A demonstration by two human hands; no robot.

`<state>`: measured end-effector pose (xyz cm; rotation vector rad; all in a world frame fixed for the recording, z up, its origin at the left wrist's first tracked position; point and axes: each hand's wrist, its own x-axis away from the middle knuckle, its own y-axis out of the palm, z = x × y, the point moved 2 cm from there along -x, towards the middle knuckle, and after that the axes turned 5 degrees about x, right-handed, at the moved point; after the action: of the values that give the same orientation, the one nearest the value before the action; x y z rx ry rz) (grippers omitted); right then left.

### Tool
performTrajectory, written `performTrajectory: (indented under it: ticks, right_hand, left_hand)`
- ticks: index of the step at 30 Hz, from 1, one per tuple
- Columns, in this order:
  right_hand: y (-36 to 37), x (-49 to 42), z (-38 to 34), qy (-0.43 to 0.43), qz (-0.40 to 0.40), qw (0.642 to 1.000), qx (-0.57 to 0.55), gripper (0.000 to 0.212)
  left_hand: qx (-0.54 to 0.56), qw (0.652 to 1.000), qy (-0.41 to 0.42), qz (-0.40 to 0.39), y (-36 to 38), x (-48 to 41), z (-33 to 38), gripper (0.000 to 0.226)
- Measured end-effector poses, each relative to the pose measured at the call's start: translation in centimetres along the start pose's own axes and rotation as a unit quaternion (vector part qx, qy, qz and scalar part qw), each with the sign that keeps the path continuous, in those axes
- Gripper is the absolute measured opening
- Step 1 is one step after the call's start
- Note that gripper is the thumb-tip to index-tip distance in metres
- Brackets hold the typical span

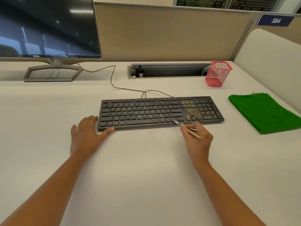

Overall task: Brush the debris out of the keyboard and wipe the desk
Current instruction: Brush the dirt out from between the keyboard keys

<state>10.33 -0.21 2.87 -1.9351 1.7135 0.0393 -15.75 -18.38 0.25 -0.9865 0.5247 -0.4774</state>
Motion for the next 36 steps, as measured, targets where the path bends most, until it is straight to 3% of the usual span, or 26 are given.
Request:
performTrajectory:
  ticks: [6, 12, 18, 22, 27, 32, 36]
  right_hand:
    - [1.7, 1.1, -0.9, -0.019, -0.039, 0.999, -0.006, 0.018]
    - [3.4, 2.2, -2.2, -0.026, -0.144, 0.988, -0.04, 0.007]
    - [0.8, -0.6, -1.9, 0.028, -0.067, 0.996, -0.055, 0.008]
    - [-0.5, -2.6, -1.8, 0.037, -0.037, 0.999, 0.004, 0.006]
    - [-0.4, -4.2, -2.9, -0.004, -0.1, 0.988, 0.122, 0.011]
    - [-0.6, -6.1, -3.4, 0.056, -0.226, 0.957, 0.175, 0.01]
    - [-1.0, -6.8, -3.9, 0.051, -0.209, 0.962, 0.167, 0.011]
  left_hand:
    - [-0.004, 1.0, -0.004, -0.005, 0.0, 0.0, -0.1, 0.08]
    - [0.0, 1.0, -0.005, -0.004, 0.0, 0.0, -0.1, 0.085]
    - [-0.008, 1.0, -0.004, -0.01, 0.2, -0.2, -0.5, 0.097]
    - [-0.011, 1.0, -0.004, -0.006, 0.3, -0.3, -0.7, 0.102]
    - [-0.01, 1.0, -0.001, -0.008, 0.3, -0.3, -0.4, 0.098]
    - [-0.005, 1.0, -0.002, -0.006, 0.2, -0.2, -0.3, 0.09]
    - [-0.005, 1.0, -0.003, -0.008, 0.2, -0.2, -0.5, 0.097]
